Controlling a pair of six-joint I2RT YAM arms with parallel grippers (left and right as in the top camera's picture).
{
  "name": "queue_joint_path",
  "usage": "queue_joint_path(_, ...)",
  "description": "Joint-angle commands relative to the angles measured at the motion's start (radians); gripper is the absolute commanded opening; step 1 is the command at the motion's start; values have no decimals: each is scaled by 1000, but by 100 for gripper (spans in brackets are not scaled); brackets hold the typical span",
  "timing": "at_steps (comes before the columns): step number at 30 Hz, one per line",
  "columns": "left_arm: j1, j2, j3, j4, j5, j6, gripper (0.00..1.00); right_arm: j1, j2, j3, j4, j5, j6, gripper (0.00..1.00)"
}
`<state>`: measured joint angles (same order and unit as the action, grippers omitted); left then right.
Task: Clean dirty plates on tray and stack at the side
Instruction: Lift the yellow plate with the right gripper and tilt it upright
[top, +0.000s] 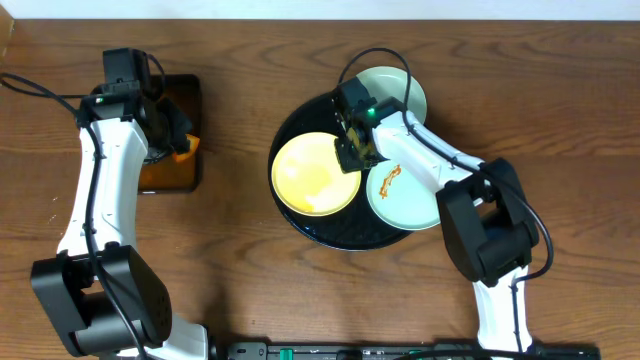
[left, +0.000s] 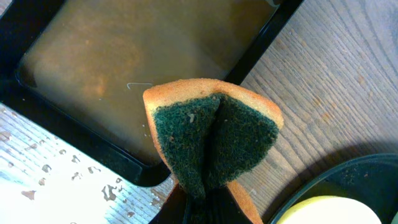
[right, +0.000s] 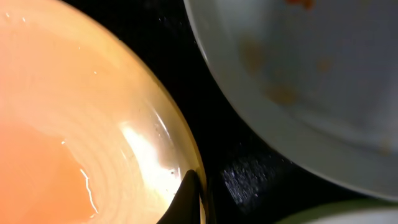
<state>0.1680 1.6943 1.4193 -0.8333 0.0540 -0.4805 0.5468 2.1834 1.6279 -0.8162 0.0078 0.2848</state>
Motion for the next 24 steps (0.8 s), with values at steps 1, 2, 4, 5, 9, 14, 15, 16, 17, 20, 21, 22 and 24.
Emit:
queue_joint_path(1, 2, 6, -7, -3, 6, 24, 8, 27, -61, 33, -15, 132, -38, 1)
queue_joint_path(2, 2, 6, -7, -2, 6, 24, 8, 33, -84, 39, -14, 156, -74, 1)
queue_joint_path(4, 2, 6, -7, -2, 6, 24, 8, 53, -127, 46, -13, 235, -127, 1)
queue_joint_path(5, 2, 6, -7, -2, 6, 24, 8, 70, -158, 48, -11, 316, -130, 1)
queue_joint_path(9, 2, 6, -7, -2, 6, 24, 8, 121, -225, 48, -6, 477, -159, 1)
queue_joint_path(14, 2, 6, -7, -3, 6, 24, 8, 192, -286, 48, -6, 721, -174, 1)
queue_joint_path(15, 2, 6, -7, -3, 6, 24, 8, 206, -295, 48, -3, 766, -193, 1)
queue_joint_path(16, 2, 6, -7, -3, 6, 24, 8, 220, -302, 48, 4, 808, -219, 1)
queue_joint_path(17, 2, 6, -7, -3, 6, 24, 8, 237, -309, 48, 14, 851, -248, 1)
queue_joint_path(20, 2, 6, -7, -3, 6, 24, 8, 286, -319, 48, 70, 974, -372, 1)
queue_joint_path(21, 2, 6, -7, -3, 6, 24, 8, 299, -319, 48, 92, 1004, -415, 1)
queue_joint_path(22, 2, 6, -7, -3, 6, 24, 8, 311, -318, 48, 116, 1034, -458, 1)
queue_joint_path(24, 2, 6, -7, -3, 6, 24, 8, 333, -318, 48, 171, 1082, -550, 1)
